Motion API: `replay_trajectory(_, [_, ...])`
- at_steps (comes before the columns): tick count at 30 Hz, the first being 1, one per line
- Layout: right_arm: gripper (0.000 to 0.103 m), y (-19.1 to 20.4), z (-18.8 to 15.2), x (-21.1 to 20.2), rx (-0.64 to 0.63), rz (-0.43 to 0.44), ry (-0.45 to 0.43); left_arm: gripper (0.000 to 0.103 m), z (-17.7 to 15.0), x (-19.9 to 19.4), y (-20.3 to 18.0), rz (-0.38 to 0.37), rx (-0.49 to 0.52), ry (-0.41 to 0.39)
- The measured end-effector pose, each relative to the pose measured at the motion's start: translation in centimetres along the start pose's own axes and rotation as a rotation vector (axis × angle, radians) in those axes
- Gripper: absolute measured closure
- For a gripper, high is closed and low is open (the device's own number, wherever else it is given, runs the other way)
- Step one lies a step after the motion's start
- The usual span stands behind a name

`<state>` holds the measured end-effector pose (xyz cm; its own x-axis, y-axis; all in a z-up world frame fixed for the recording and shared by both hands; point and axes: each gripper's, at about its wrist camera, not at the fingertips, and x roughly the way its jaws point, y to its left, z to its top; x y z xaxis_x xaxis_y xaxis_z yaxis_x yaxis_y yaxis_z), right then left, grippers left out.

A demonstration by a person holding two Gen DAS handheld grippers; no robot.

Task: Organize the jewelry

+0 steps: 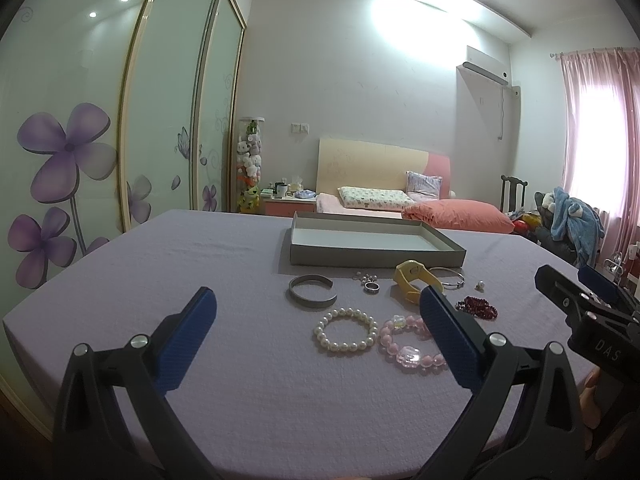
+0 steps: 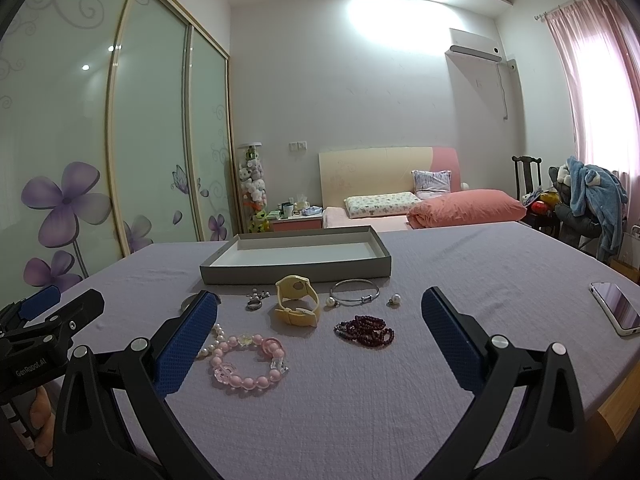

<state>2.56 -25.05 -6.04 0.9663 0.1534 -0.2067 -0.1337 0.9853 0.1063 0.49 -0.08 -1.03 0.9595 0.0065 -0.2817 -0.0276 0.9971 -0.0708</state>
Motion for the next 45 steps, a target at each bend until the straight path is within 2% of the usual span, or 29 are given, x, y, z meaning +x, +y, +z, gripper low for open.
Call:
replay_trajectory(2, [0.002,-0.1,-0.2,0.0,0.001,-0.001,0.003,0.004,-0.1,0.4,-0.1,-0.001,0.002,0.015])
replay_trajectory(8, [0.002,-0.3,-0.4,0.7,0.008,-0.009,0.021,0.004,-0.5,3.7,-0.5,0.014,0.018,0.142])
replay_trajectory(14, [0.002,-0.7,-0.7,1.4,0.030,-0.011,0.051,0.004,-0.8,8.4,-0.2,0.041,0.051,0.310])
replay_trajectory(16, [0.002,-0.8,-0.6,1.7,0.032,-0.013,0.057,0.009,-0.7,9.7,0.1,0.028,0.052,0.345])
replay_trajectory(21, [0.002,-0.9,-0.7,2.2,0.036,-0.013,0.079,0.033,-0.9,12.8,0.5,-0.003,0.048,0.458])
replay_trajectory(26, [0.002,-1.0,-0.7,2.6,0.041,-0.018,0.091,0.053,-1.6,15.2,0.6,-0.022,0.056,0.566])
replay_trajectory(30, [0.002,-1.1,-0.8,3.0,0.045,-0.019,0.103,0.068,-1.6,15.7,0.1,-0.042,0.085,0.580])
replay_trajectory(34, [0.002,-1.0,-0.8,3.2,0.044,-0.018,0.112,0.071,-1.5,16.3,-0.7,-0.051,0.139,0.588])
replay_trajectory(38, [0.002,-0.9,-0.8,3.3,0.044,-0.019,0.114,0.093,-1.4,16.6,-1.2,-0.082,0.170,0.585])
replay_trajectory(42, [0.002,-1.0,-0.7,3.5,0.041,-0.027,0.114,0.093,-1.4,16.6,-1.0,-0.093,0.178,0.573])
replay_trajectory(45, [0.002,-1.2,-0.6,3.8,0.043,-0.030,0.116,0.093,-1.2,16.5,0.1,-0.090,0.145,0.569])
